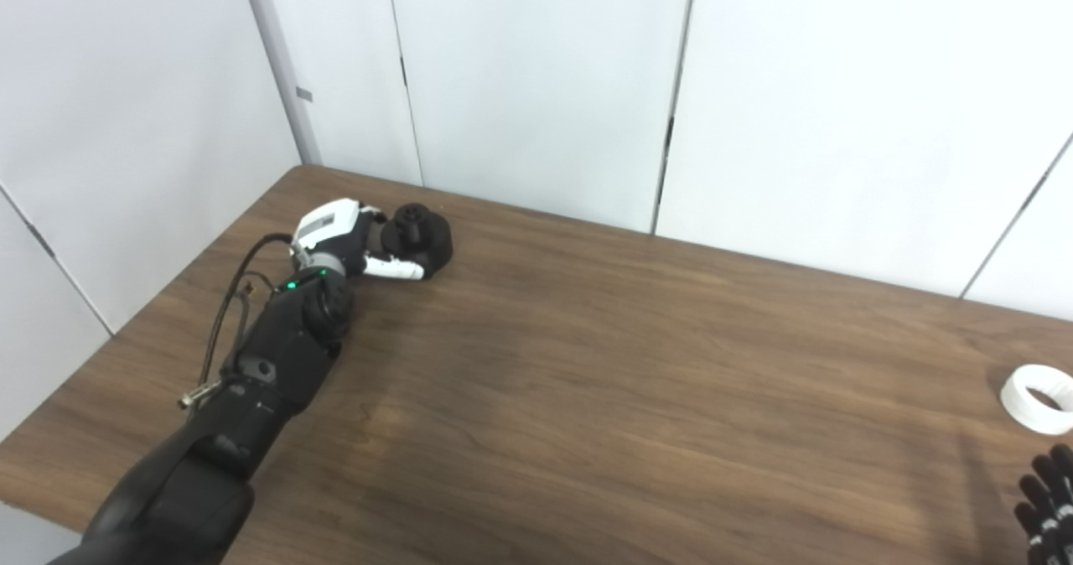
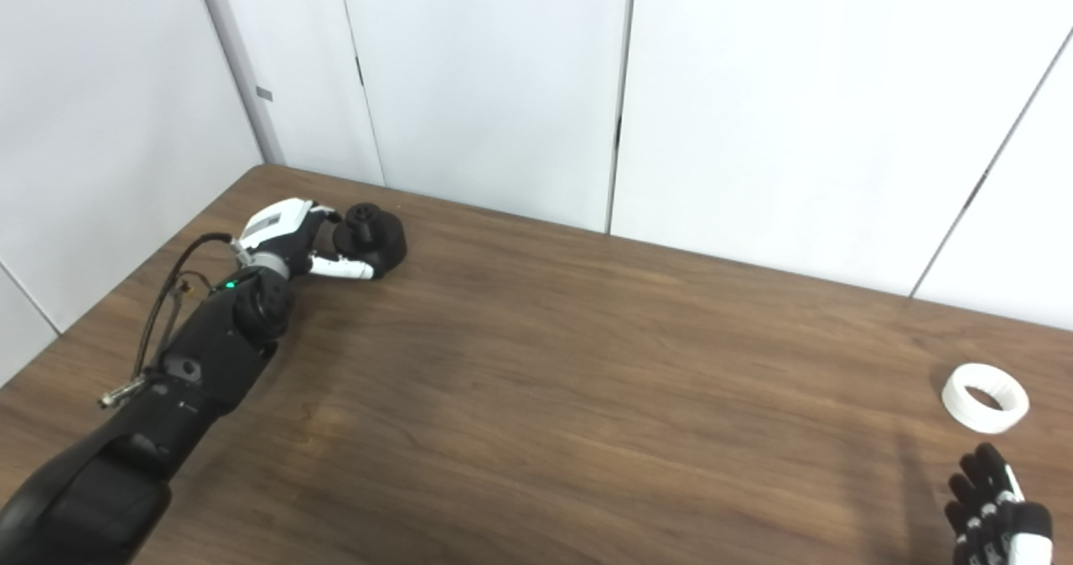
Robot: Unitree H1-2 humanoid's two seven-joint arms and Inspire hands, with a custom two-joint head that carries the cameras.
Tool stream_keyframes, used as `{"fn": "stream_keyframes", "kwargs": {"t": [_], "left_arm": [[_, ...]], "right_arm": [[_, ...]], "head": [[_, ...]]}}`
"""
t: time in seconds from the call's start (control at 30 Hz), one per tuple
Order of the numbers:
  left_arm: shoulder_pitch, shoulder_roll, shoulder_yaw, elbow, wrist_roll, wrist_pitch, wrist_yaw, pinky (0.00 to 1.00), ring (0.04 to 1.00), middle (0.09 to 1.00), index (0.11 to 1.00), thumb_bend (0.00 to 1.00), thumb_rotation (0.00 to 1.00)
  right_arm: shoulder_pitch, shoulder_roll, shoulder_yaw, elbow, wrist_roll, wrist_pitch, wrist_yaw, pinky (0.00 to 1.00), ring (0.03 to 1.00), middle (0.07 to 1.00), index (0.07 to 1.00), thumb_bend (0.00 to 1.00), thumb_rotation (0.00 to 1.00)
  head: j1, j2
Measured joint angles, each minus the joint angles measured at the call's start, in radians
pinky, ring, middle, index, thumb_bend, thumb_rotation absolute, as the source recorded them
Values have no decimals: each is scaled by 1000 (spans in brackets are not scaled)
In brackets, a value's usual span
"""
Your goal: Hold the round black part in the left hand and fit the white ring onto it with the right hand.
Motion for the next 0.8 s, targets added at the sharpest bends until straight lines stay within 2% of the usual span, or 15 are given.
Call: {"fn": "stream_keyframes", "kwargs": {"t": [0.5,0.67,0.8], "left_arm": [[-3,-9,-17,-13,-19,18,-6,1000,1000,983,851,1000,479],[-3,-13,-19,-13,-20,19,-1,1000,1000,969,800,1000,460],[-3,-17,-17,-12,-24,17,13,1000,987,928,709,1000,420]], "right_arm": [[1,0,9,-26,-1,16,-8,1000,1000,990,992,630,1000],[1,0,10,-32,-1,21,-12,1000,1000,989,994,618,1000],[1,0,12,-34,-1,24,-17,1000,1000,995,999,609,1000]], "head": [[-2,5],[-2,5],[0,9]]}}
